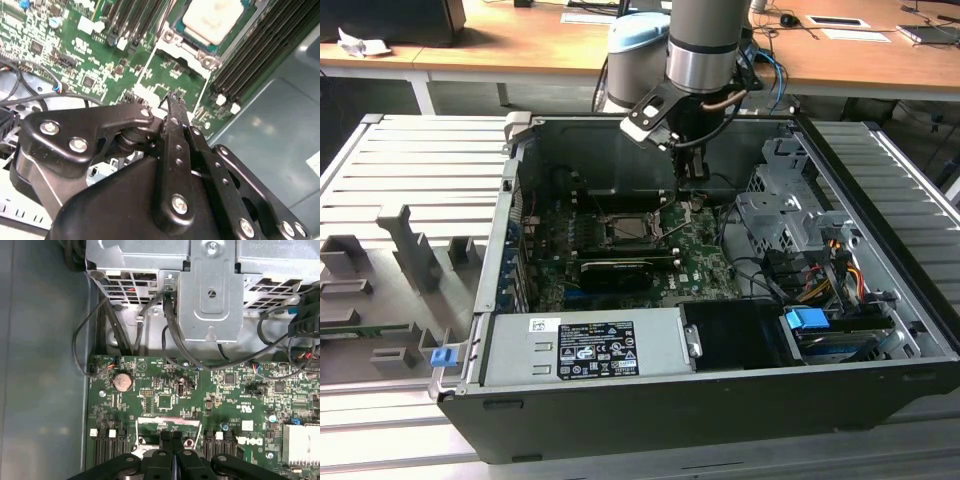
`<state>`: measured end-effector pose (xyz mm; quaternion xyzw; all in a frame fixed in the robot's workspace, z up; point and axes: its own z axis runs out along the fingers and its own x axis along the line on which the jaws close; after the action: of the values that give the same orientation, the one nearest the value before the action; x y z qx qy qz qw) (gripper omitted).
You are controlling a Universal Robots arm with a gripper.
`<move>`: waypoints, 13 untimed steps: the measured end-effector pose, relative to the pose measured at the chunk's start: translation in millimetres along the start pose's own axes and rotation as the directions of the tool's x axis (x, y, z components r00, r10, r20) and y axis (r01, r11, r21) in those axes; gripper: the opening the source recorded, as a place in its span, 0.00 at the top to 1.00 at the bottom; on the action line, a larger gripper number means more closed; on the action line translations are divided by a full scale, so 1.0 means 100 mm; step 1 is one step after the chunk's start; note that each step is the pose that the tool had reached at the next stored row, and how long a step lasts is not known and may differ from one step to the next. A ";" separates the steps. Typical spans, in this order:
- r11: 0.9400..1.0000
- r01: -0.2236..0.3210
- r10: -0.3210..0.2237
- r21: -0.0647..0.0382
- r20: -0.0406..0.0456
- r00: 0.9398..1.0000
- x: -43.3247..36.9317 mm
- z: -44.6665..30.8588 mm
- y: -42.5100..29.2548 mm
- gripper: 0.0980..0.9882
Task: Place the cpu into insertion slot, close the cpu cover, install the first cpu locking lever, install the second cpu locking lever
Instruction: 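Close the cpu cover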
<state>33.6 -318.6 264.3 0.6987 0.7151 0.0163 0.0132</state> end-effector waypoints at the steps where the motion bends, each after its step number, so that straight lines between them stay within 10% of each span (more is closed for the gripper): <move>1: 1.000 -0.005 0.005 0.000 0.000 1.000 -0.002 0.033 0.073 0.99; 13: 1.000 -0.010 0.010 0.001 0.000 1.000 -0.006 0.192 0.298 0.99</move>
<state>64.2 -318.5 246.4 0.7022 0.7117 0.0159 0.0129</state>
